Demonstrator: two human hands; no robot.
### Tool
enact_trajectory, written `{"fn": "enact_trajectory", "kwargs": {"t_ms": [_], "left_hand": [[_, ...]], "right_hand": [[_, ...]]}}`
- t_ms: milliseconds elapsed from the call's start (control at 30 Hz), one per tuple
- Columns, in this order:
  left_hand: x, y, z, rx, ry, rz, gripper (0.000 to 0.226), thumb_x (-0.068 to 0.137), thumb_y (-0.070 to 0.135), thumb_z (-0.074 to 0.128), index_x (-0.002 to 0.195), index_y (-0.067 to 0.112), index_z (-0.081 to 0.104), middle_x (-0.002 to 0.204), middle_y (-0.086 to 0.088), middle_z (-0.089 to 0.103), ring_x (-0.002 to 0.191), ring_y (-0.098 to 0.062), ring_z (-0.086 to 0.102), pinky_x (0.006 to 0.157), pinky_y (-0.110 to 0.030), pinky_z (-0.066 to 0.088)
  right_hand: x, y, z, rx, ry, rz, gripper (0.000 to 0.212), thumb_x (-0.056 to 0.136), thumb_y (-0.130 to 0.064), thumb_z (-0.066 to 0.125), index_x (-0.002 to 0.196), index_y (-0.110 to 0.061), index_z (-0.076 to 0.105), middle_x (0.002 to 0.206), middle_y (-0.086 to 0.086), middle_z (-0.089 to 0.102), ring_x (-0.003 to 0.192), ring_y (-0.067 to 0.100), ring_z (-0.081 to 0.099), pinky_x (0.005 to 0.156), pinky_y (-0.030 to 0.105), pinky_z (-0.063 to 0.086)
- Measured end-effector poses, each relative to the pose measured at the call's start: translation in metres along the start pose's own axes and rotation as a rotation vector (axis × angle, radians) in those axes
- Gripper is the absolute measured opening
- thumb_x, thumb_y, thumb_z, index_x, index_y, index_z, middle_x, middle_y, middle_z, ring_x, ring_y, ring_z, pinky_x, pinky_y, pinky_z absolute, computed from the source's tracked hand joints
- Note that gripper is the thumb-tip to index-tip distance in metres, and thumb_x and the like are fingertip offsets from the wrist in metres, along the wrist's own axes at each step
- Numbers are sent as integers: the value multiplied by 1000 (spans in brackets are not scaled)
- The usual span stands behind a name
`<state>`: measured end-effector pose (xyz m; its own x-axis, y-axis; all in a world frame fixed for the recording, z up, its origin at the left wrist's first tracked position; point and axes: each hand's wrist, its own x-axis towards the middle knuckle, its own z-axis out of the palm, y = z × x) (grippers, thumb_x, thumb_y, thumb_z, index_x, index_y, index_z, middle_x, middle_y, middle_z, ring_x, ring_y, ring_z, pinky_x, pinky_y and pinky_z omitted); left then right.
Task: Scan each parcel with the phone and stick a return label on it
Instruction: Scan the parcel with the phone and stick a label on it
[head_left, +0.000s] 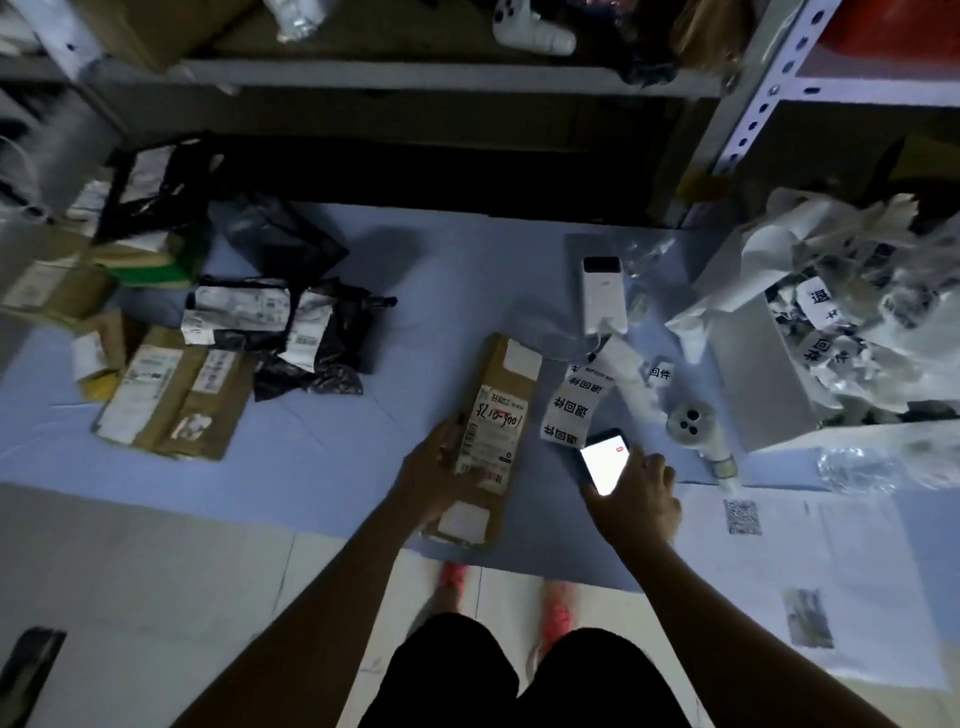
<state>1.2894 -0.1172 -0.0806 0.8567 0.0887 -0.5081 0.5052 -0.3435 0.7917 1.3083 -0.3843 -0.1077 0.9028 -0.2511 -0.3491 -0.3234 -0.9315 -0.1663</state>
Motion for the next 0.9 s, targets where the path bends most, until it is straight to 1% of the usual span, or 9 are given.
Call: {"fn": "enact_trajectory", "kwargs": {"t_ms": [133,233,300,467,533,600,667,767,900], "left_hand": [[-22,-8,1,-47,59,-46,89,77,26,88,149,41,39,112,6,65,95,-5,64,68,-13,54],[-32,-15,-2,-58,127,-34,88,76,26,88,149,39,40,111,1,66,95,-8,66,69,-15,56],[-35,-19,-8,-69,154,-28,87,77,26,88,149,37,41,111,-2,68,94,-10,68,72,-20,59],[-31,-21,-28,-48,223,-10,85,77,23,87,149,32,42,110,-5,72,95,-17,70,84,-39,62],[-27,-21,-36,-54,251,-24,86,77,25,87,149,35,42,102,-1,72,90,-14,71,79,-35,61],[-26,-22,-43,-73,279,-40,84,77,24,87,148,35,43,94,9,73,83,-6,71,69,-23,59],[-24,-23,-48,-65,306,-37,81,78,25,86,148,32,46,93,13,72,84,-5,70,73,-22,60],[-21,-25,-59,-53,309,-30,83,79,28,85,151,29,42,109,3,74,97,-18,71,91,-38,60],[-18,-27,-74,9,207,-21,89,81,21,82,155,29,35,119,-3,68,108,-25,67,92,-43,59]], "right_hand": [[1,6,-1,44,-30,-4,82,75,-62,71,137,-16,42,121,11,49,118,33,49,84,45,52],[2,7,-2,213,-35,73,76,73,-60,74,129,-18,45,115,11,51,115,35,52,84,48,51],[2,5,-6,377,-22,140,80,73,-56,78,133,-17,44,117,13,52,115,37,53,87,50,51],[-5,-16,-31,719,157,115,81,68,-51,84,133,-21,47,109,2,55,105,28,59,80,37,48],[-9,-34,-42,794,172,48,75,67,-52,84,129,-24,51,109,0,62,102,25,62,81,37,52],[-15,-52,-51,832,124,-15,76,65,-52,83,130,-28,52,108,-6,64,98,19,62,80,32,48],[-20,-67,-58,804,27,-110,79,64,-50,85,132,-29,52,110,-8,64,98,16,61,79,29,48],[-24,-82,-63,616,-110,-259,76,65,-50,85,129,-27,52,110,-7,64,99,17,61,75,29,50],[-26,-82,-68,279,-174,-352,82,65,-59,84,133,-32,46,109,-8,58,98,16,54,78,33,46]]}}
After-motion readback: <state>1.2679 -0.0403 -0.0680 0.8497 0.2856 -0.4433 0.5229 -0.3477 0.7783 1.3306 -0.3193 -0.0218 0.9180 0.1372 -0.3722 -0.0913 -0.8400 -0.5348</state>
